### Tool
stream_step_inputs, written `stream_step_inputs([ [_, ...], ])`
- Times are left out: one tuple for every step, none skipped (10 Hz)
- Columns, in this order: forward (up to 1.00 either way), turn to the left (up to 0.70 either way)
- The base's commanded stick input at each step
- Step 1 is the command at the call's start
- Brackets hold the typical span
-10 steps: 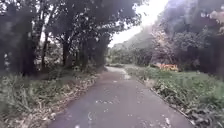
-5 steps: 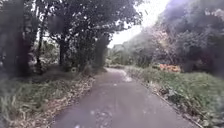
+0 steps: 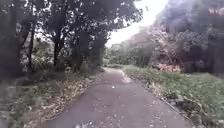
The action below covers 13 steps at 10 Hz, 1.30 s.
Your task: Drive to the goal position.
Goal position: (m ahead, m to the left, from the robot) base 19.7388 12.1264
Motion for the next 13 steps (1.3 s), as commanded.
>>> stream_step_inputs([
  [0.6, 0.0],
  [0.6, -0.02],
  [0.6, -0.12],
  [0.6, -0.15],
  [0.6, -0.15],
  [0.6, -0.15],
  [0.6, -0.15],
  [0.6, -0.15],
  [0.6, -0.15],
  [0.6, -0.15],
  [0.6, -0.15],
  [0.6, -0.15],
  [0.6, -0.15],
])
